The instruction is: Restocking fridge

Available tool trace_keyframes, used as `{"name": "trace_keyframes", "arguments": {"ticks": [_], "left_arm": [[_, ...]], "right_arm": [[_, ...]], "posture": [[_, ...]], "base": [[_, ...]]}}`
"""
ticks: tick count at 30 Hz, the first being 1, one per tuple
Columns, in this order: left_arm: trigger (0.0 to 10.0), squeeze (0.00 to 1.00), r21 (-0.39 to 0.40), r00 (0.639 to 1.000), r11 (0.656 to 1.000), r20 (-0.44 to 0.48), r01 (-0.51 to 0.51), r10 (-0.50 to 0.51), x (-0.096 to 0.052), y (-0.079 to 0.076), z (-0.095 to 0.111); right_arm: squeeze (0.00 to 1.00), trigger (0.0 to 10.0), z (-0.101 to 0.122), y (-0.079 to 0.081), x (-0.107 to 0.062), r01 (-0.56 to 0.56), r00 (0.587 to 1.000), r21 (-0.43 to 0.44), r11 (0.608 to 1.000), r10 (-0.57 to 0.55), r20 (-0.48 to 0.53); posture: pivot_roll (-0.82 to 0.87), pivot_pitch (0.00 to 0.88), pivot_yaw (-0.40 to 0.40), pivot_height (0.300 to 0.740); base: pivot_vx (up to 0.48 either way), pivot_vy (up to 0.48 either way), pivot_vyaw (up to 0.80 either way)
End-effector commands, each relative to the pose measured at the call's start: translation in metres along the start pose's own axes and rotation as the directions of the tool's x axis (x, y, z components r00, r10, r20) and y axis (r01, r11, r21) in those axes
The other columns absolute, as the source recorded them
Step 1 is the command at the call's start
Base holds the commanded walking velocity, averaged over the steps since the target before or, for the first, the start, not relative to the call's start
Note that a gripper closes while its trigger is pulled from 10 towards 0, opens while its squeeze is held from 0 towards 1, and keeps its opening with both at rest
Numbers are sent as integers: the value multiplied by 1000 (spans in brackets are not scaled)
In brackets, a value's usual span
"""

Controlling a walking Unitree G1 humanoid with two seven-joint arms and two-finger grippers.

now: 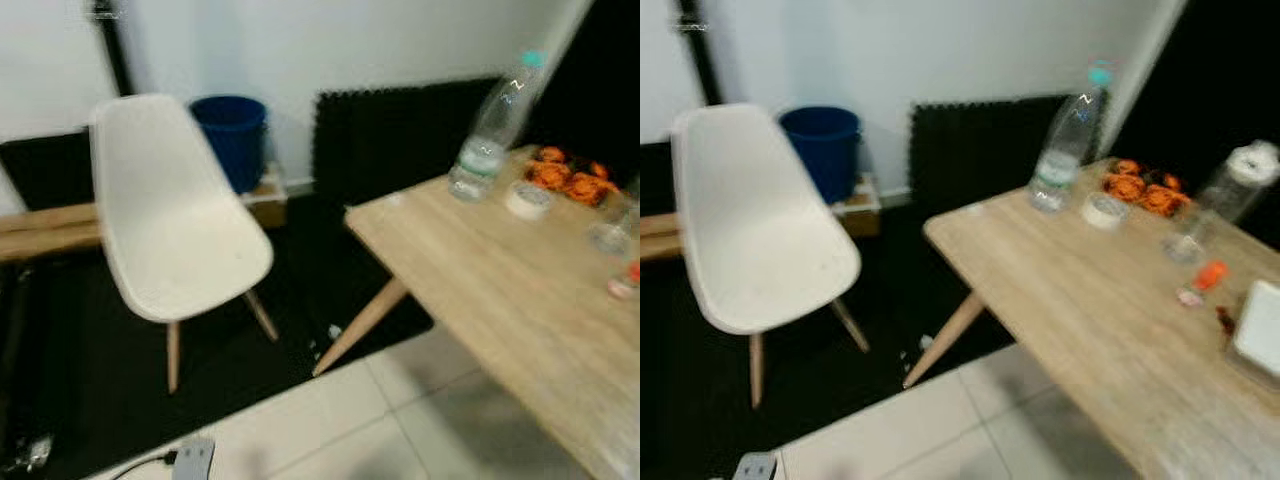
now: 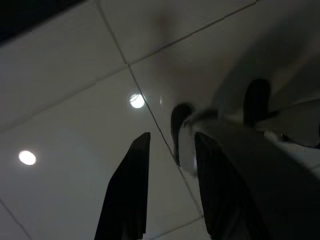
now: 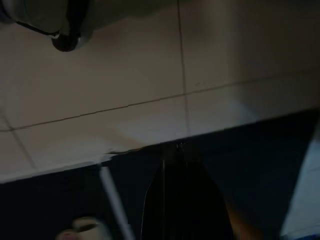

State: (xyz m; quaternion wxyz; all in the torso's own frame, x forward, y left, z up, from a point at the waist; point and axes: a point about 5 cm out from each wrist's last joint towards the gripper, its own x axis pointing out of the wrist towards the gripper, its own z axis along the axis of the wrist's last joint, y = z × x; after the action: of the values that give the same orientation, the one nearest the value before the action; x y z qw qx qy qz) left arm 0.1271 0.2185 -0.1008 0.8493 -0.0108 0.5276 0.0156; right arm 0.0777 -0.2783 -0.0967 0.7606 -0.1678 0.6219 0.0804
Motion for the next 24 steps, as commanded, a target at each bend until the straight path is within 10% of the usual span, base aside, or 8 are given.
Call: {"name": "trace_keyframes", "arguments": {"ticks": [1, 24], "left_arm": [[10000, 0, -7, 1000, 1000, -21, 18, -18, 1, -8, -6], [10000, 0, 14, 1000, 1000, -7, 1, 0, 0, 0, 0]], "right_arm": [[0, 10000, -5, -4, -1, 15, 1000, -17, 1000, -15, -24], [0, 10000, -6, -3, -1, 39, 999, -30, 999, -40, -37]], "posture": [[52, 0, -76, 740], [63, 0, -72, 740]], "base": [[0, 0, -719], [0, 0, -723]]}}
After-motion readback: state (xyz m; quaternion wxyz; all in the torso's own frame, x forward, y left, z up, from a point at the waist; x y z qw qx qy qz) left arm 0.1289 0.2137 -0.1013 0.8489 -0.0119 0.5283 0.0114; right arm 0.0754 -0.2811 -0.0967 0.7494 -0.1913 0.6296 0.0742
